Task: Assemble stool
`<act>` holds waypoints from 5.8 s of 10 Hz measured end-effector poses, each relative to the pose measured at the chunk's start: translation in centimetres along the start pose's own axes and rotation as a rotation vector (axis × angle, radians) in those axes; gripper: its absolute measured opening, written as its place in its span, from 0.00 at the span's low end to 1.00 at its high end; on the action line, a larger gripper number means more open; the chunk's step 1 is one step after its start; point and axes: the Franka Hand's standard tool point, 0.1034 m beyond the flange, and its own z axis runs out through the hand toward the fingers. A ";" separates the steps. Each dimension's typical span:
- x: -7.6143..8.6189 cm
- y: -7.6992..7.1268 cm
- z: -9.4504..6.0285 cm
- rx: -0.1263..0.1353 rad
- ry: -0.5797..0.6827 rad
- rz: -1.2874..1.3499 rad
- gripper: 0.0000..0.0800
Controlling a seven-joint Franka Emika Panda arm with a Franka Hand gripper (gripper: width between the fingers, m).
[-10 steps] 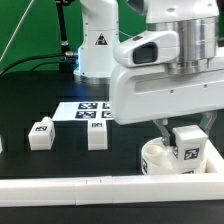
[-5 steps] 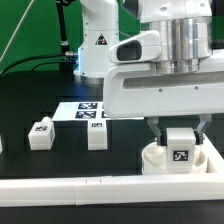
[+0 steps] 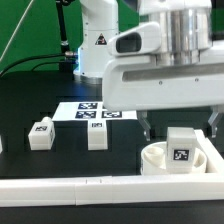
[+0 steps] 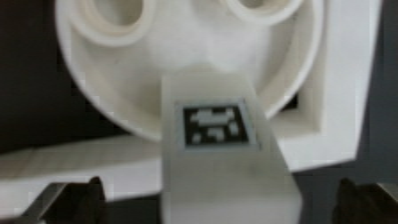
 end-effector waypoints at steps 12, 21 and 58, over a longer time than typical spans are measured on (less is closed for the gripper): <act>-0.2 -1.2 2.1 0.016 -0.026 0.031 0.81; -0.2 -0.6 2.6 0.006 -0.026 0.113 0.43; -7.4 12.3 0.6 0.021 -0.516 -0.059 0.81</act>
Offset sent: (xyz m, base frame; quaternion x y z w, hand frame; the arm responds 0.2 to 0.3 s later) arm 0.0000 0.0000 0.0000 0.0000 0.0000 0.0000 1.0000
